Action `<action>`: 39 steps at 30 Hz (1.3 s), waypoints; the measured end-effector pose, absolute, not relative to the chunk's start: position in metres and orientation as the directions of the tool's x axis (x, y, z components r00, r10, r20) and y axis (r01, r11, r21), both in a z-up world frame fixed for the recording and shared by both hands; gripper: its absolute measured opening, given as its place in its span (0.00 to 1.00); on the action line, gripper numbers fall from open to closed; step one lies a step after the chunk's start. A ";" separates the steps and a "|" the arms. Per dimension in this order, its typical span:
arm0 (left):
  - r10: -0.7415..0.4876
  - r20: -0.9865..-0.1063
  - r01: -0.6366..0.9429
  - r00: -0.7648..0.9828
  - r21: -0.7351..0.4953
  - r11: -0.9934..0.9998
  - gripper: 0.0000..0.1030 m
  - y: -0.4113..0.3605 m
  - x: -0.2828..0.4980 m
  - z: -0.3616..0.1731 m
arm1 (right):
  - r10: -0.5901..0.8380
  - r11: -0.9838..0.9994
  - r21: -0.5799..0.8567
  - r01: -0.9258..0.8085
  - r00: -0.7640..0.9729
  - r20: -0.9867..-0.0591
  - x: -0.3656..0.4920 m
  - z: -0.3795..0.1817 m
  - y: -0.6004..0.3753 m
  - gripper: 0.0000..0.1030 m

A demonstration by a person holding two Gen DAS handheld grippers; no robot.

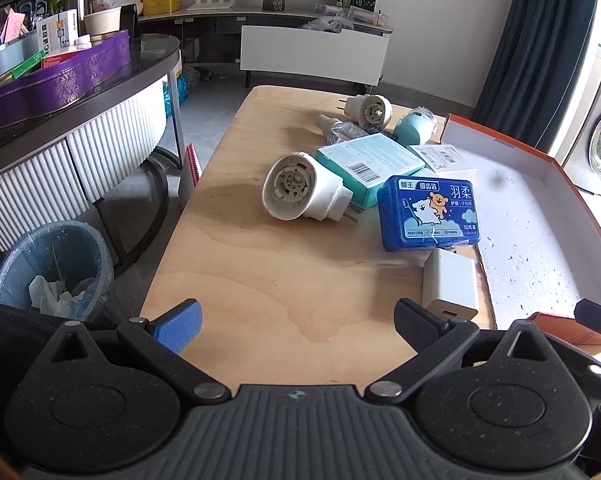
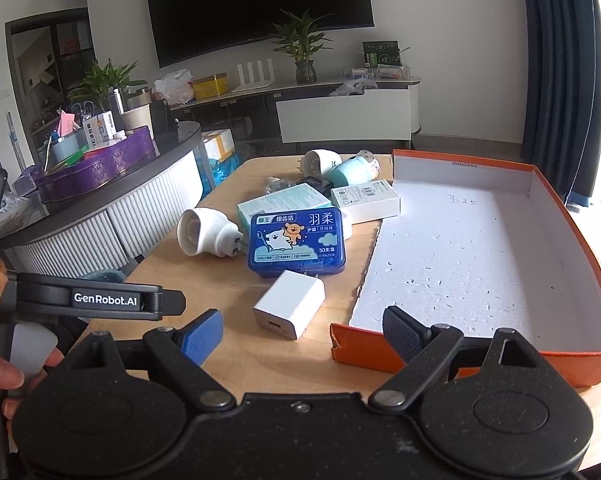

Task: Organize rigid objects
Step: 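Move right tool toward the white charger cube while left tool approaches the white plug adapter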

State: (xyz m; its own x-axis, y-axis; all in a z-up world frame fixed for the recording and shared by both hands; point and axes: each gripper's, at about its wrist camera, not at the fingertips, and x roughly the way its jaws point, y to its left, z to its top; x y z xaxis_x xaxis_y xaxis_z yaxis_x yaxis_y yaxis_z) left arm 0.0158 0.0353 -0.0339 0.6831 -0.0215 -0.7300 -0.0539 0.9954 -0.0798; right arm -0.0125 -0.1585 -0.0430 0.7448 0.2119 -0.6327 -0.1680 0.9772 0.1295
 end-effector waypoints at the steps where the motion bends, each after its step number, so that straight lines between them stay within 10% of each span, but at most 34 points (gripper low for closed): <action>1: -0.023 -0.730 -0.053 0.683 -0.081 0.995 1.00 0.035 0.016 -0.034 | 0.215 0.976 0.134 -0.169 0.742 -0.635 -0.012 -0.043 -0.158 0.99; 39: -0.046 -0.727 0.004 0.686 -0.060 0.998 1.00 0.042 0.049 -0.038 | 0.234 0.970 0.108 -0.218 0.717 -0.656 0.008 -0.053 -0.142 0.99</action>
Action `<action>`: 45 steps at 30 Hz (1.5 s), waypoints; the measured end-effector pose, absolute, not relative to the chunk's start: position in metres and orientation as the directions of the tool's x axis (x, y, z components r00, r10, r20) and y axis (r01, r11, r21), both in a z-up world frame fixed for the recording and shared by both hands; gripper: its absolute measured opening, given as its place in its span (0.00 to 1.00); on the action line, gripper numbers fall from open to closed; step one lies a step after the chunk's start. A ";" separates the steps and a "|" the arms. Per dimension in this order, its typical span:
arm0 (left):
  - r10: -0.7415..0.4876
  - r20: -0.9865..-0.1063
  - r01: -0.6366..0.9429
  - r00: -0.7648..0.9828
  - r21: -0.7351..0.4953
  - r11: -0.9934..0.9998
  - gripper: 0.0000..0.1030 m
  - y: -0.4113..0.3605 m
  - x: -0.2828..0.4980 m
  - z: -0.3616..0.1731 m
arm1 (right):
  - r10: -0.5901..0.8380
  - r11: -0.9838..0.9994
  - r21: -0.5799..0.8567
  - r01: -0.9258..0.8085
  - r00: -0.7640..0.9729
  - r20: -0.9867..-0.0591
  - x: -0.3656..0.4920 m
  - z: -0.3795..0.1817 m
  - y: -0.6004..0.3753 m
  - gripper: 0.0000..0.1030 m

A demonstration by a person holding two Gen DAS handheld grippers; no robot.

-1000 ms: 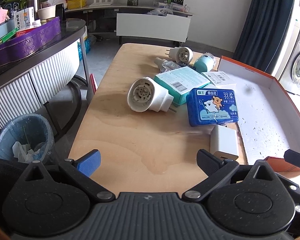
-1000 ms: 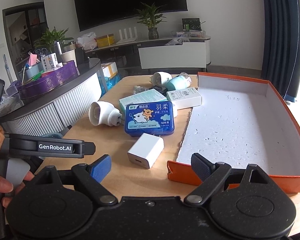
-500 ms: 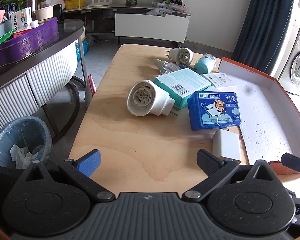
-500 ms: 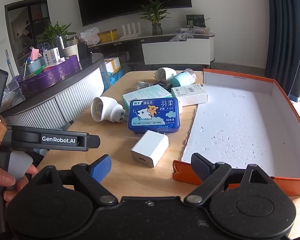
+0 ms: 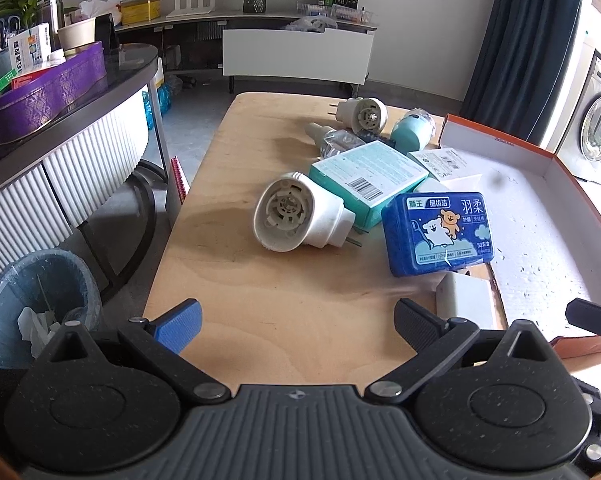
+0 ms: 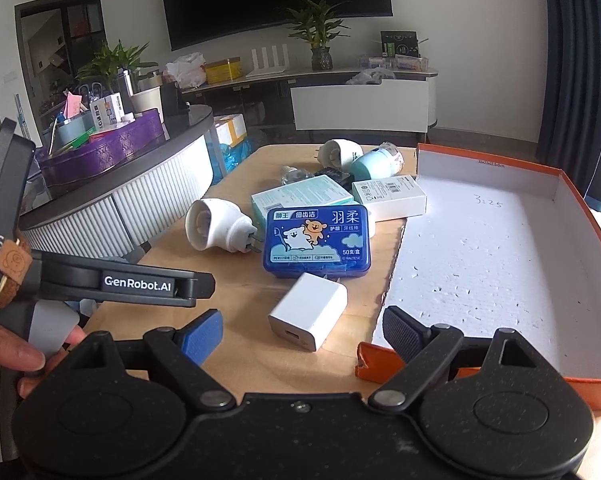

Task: Organize rigid objects
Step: 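Move right tool toward the white charger cube while left tool approaches the white plug adapter, then grasp the white charger cube with right tool while left tool grasps the white plug adapter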

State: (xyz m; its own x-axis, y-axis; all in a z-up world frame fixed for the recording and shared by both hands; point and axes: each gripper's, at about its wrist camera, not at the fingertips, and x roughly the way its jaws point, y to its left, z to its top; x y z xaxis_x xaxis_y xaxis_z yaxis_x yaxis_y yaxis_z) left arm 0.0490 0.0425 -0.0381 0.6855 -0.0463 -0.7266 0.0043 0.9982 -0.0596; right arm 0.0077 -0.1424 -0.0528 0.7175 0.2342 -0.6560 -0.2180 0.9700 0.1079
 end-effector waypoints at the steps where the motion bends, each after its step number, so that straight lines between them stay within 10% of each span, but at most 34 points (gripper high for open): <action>1: -0.047 -0.725 0.005 0.687 -0.059 0.998 1.00 0.044 0.052 -0.038 | 0.234 0.970 0.106 -0.219 0.718 -0.656 0.010 -0.053 -0.141 0.99; 23: -0.167 -0.689 0.192 0.706 -0.041 0.980 1.00 0.046 0.133 -0.064 | 0.195 0.980 0.115 -0.163 0.655 -0.730 0.061 -0.094 -0.117 0.99; 30: -0.212 -0.668 0.226 0.713 -0.068 0.972 0.70 0.046 0.128 -0.066 | 0.176 0.982 0.086 -0.166 0.656 -0.734 0.073 -0.107 -0.111 0.98; 37: -0.213 -0.676 0.178 0.706 -0.122 0.976 0.70 0.056 0.123 -0.064 | 0.162 0.978 0.021 -0.210 0.685 -0.711 0.075 -0.106 -0.103 0.49; 42: -0.207 -0.663 0.155 0.719 -0.137 0.978 0.70 0.062 0.114 -0.059 | 0.162 0.975 0.007 -0.224 0.680 -0.715 0.069 -0.105 -0.103 0.50; 45: -0.211 -0.653 0.149 0.728 -0.150 0.977 0.70 0.064 0.110 -0.056 | 0.169 0.974 0.020 -0.224 0.671 -0.722 0.065 -0.105 -0.106 0.69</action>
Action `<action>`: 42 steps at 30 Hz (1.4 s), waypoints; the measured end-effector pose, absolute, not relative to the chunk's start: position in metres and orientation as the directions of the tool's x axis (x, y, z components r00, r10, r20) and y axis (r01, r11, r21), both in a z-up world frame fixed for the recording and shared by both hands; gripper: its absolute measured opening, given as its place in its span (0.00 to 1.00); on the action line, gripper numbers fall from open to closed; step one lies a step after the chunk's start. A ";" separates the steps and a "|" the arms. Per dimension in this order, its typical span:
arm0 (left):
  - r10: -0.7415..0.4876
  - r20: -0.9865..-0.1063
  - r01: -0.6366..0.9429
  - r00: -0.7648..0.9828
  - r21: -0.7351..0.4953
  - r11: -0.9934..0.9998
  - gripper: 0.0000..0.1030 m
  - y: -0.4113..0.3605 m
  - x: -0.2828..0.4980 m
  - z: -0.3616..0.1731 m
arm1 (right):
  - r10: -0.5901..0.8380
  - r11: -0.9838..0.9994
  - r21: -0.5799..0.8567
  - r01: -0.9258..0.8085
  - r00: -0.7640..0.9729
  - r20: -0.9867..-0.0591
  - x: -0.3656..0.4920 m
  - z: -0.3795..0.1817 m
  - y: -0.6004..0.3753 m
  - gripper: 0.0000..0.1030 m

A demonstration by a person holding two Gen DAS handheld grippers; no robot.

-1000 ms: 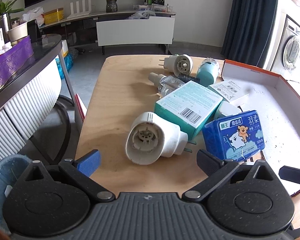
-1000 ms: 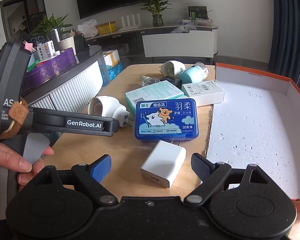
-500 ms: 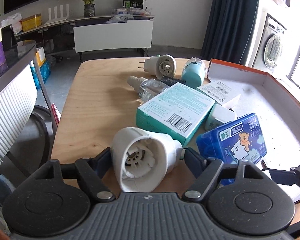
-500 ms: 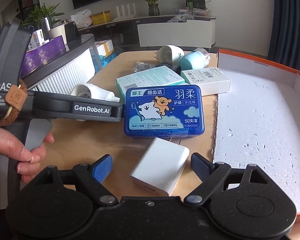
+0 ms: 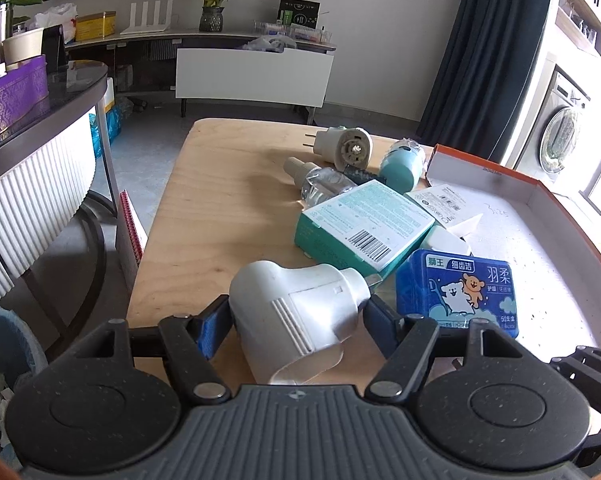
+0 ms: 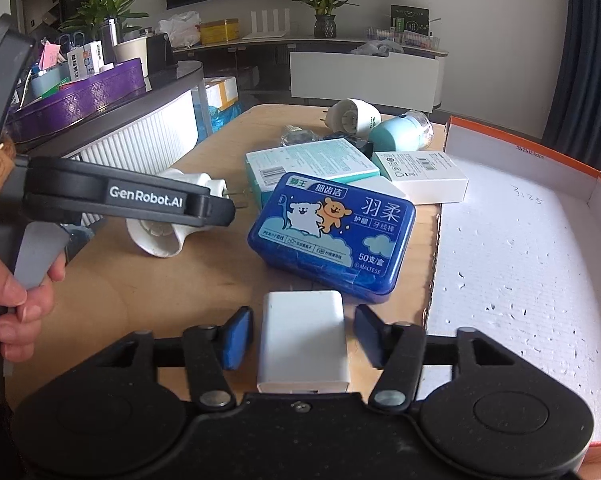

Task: Organize rigid objects
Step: 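Grasp the white charger cube with right tool while left tool grasps the white plug adapter, then carry the charger cube and plug adapter with both tools over the orange-rimmed tray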

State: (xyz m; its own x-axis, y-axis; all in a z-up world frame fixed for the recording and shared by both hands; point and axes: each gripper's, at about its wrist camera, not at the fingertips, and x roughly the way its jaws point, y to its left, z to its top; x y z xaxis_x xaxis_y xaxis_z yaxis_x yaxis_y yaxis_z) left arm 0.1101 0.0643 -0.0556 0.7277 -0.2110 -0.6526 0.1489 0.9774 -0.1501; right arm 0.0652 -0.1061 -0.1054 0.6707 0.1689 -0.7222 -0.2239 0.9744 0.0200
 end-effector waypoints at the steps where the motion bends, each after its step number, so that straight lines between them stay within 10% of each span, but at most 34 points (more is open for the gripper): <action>1: -0.212 -0.651 0.146 0.729 -0.154 0.977 0.70 0.065 0.109 -0.055 | 0.176 0.973 0.026 -0.228 0.670 -0.721 0.063 -0.105 -0.107 0.53; 19: -0.157 -0.638 0.074 0.754 -0.155 0.985 0.70 0.057 0.085 -0.017 | 0.262 0.961 0.107 -0.253 0.726 -0.636 0.051 -0.048 -0.125 0.49; 42: -0.328 -0.615 0.292 0.717 -0.162 0.943 0.70 -0.063 0.128 0.023 | 0.034 0.993 0.115 0.040 0.815 -0.578 0.054 0.010 -0.255 0.49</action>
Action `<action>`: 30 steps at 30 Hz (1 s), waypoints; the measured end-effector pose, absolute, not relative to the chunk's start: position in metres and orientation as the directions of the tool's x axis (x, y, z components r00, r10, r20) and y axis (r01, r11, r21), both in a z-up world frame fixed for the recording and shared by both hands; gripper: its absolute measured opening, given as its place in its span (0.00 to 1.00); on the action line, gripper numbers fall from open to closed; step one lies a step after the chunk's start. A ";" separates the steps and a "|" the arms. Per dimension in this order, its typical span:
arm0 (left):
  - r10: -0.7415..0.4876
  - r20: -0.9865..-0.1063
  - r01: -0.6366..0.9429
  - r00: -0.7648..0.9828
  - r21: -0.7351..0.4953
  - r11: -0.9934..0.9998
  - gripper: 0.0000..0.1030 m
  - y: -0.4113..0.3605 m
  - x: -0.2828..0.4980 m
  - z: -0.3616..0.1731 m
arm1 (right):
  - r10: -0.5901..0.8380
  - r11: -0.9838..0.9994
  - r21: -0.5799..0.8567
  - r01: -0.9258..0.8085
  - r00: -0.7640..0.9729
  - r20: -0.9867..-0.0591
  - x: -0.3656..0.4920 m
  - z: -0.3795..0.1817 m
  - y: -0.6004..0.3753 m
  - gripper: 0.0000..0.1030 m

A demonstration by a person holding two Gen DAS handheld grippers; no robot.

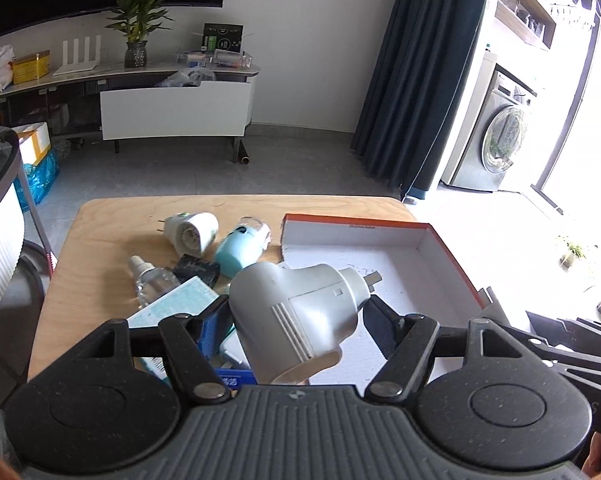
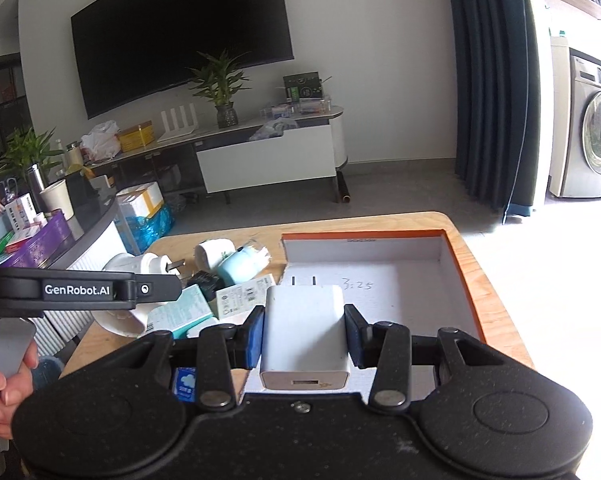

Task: Organize rigid objects
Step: 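Carry the charger cube and plug adapter with both tools over the orange-rimmed tray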

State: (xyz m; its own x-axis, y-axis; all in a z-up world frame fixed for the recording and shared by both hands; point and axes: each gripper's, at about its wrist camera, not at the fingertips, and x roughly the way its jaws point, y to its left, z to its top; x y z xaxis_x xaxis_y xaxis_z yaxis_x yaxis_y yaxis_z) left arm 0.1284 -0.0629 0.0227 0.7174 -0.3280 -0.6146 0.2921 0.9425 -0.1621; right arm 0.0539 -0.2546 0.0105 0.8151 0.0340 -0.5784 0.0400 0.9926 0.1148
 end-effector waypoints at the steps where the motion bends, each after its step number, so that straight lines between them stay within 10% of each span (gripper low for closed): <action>1: -0.335 -0.611 0.299 0.717 -0.165 0.940 0.70 -0.067 0.130 0.023 | 0.023 0.992 0.111 0.051 0.817 -0.576 0.054 0.011 -0.260 0.49; 30: -0.349 -0.660 0.339 0.665 -0.150 0.929 0.70 -0.116 0.177 0.009 | -0.022 0.986 0.118 0.118 0.794 -0.608 0.115 -0.003 -0.323 0.49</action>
State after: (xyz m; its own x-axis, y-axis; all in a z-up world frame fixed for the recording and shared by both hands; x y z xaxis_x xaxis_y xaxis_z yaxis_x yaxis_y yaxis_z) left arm 0.1768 -0.1158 0.0091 0.6648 -0.3494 -0.6603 0.3391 0.9287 -0.1501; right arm 0.1148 -0.3231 -0.0031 0.7937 -0.0224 -0.6080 0.1180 0.9860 0.1178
